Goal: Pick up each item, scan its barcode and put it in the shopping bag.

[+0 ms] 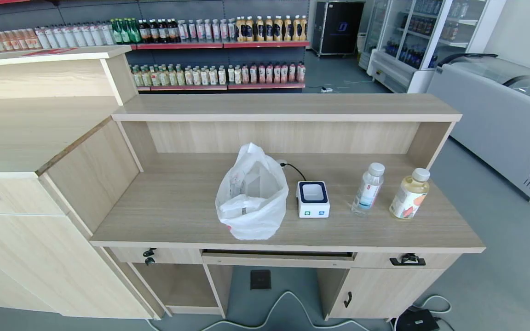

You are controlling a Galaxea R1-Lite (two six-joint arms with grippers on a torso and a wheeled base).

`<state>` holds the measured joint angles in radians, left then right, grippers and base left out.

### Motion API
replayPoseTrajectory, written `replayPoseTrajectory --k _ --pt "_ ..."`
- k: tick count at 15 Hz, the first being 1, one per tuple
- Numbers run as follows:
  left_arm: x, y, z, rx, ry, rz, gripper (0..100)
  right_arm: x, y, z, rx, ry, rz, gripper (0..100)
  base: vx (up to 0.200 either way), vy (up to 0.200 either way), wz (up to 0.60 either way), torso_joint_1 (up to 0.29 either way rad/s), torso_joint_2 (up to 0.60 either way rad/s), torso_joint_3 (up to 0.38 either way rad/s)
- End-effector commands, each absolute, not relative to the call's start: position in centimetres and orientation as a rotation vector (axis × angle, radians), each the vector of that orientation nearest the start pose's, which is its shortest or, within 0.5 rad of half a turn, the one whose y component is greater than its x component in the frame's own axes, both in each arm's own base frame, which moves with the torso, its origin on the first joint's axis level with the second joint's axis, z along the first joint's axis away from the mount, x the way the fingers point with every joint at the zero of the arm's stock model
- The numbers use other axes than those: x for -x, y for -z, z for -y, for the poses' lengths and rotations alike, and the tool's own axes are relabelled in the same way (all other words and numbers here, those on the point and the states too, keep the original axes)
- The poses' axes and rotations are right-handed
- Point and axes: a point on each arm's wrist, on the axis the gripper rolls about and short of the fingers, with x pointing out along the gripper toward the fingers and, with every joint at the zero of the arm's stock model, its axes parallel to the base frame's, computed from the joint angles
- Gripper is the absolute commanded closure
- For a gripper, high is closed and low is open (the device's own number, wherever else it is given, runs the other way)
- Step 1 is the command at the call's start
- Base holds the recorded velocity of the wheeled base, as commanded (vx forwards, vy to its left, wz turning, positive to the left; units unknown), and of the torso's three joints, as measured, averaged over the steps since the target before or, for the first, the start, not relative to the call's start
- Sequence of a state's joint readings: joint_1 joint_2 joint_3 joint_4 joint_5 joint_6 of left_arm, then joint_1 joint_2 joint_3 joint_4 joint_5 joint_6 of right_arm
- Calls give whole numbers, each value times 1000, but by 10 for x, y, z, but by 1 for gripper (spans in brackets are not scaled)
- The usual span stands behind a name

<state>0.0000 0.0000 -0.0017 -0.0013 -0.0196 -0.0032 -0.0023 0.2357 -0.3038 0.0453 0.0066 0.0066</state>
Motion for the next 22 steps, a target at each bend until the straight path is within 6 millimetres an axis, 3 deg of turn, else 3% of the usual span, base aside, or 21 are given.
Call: replayPoseTrajectory --k 1,4,5,8,12,18,22 --pt "23 -76 0 3 20 2 0 -74 -259 3 -92 63 -163 100 0 0 0 0 0 0" --pt "23 -76 0 3 20 2 0 -106 -259 1 -16 16 -238 100 0 0 0 0 0 0" --pt "23 -76 0 3 20 2 0 -122 -254 -1 -18 1 -256 0 0 0 0 0 0 0" --pt "23 -76 0 3 20 2 0 -175 -217 11 -83 75 -289 0 0 0 0 0 0 0" --pt "23 -76 0 3 20 3 0 -233 -151 36 -72 100 -320 0 0 0 0 0 0 0" --pt "23 -76 0 3 20 2 0 -295 -102 55 38 97 -319 0 0 0 0 0 0 0" --pt "23 -76 0 3 20 2 0 -329 -87 56 53 64 -269 0 0 0 0 0 0 0"
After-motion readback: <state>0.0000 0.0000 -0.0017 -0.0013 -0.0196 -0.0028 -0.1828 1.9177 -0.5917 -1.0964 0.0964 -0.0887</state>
